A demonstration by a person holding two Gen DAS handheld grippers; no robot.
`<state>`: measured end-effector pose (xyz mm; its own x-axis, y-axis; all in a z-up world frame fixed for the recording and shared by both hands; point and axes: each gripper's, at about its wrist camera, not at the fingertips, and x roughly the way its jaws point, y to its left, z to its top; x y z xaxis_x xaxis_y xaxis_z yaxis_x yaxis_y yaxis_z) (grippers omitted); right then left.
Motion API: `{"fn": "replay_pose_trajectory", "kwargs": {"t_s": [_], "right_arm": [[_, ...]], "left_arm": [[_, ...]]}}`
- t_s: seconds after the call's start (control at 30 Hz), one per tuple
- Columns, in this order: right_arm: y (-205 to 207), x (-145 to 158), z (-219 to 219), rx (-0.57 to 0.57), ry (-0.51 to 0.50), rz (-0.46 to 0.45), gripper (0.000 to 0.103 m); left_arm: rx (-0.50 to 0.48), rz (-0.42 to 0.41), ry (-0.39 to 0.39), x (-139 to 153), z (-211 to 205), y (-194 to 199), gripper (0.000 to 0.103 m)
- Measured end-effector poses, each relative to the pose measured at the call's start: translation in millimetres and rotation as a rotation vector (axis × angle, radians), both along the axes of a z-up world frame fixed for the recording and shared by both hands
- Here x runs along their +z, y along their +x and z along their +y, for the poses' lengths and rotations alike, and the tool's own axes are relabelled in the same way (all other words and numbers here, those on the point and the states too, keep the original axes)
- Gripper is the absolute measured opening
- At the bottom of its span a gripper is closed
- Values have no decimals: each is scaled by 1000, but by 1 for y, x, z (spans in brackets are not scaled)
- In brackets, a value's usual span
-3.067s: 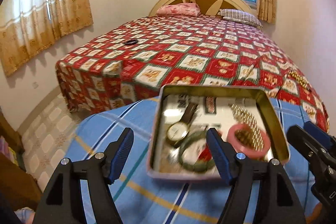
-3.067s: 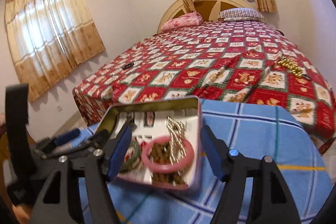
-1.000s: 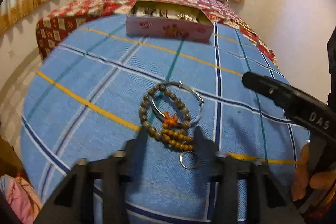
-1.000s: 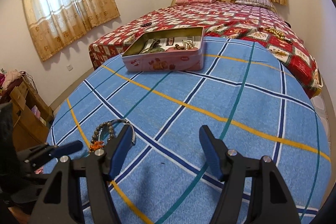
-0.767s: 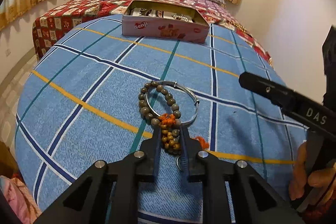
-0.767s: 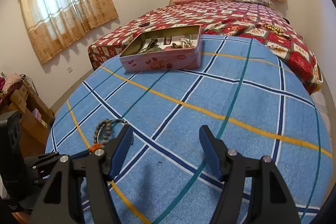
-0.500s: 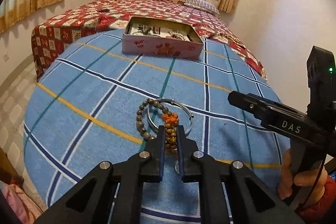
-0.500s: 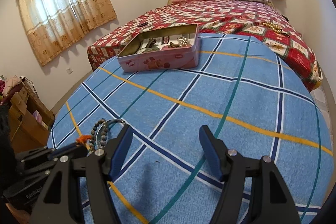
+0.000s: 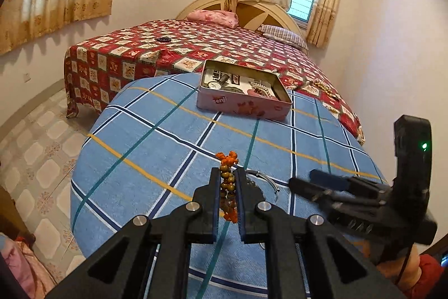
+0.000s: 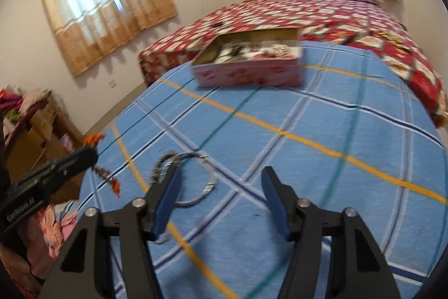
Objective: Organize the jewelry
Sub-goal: 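Carry both bead bracelets into the pink tin with both tools and release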
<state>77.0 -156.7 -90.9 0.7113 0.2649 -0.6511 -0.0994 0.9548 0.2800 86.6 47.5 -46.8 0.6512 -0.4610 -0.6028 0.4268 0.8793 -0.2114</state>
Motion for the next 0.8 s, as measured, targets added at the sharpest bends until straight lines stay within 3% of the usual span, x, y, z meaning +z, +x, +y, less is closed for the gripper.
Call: {"fn": "replay_pose_trajectory", "kwargs": {"t_s": [0.17, 0.37, 0.43, 0.47, 0.5, 0.8], "right_arm": [[18, -7, 27, 80, -29, 34, 59], [36, -25, 41, 119, -25, 125, 40], [37, -28, 42, 132, -12, 136, 27], [37, -27, 41, 133, -12, 137, 16], [36, -27, 42, 133, -21, 137, 13], [24, 15, 22, 83, -16, -5, 13]], "left_arm": [[22, 12, 1, -4, 5, 6, 9], [34, 24, -9, -8, 12, 8, 9], [38, 29, -9, -9, 13, 10, 9], [39, 33, -11, -10, 14, 11, 9], [40, 37, -13, -11, 14, 11, 9], [39, 35, -21, -10, 12, 14, 9]]}}
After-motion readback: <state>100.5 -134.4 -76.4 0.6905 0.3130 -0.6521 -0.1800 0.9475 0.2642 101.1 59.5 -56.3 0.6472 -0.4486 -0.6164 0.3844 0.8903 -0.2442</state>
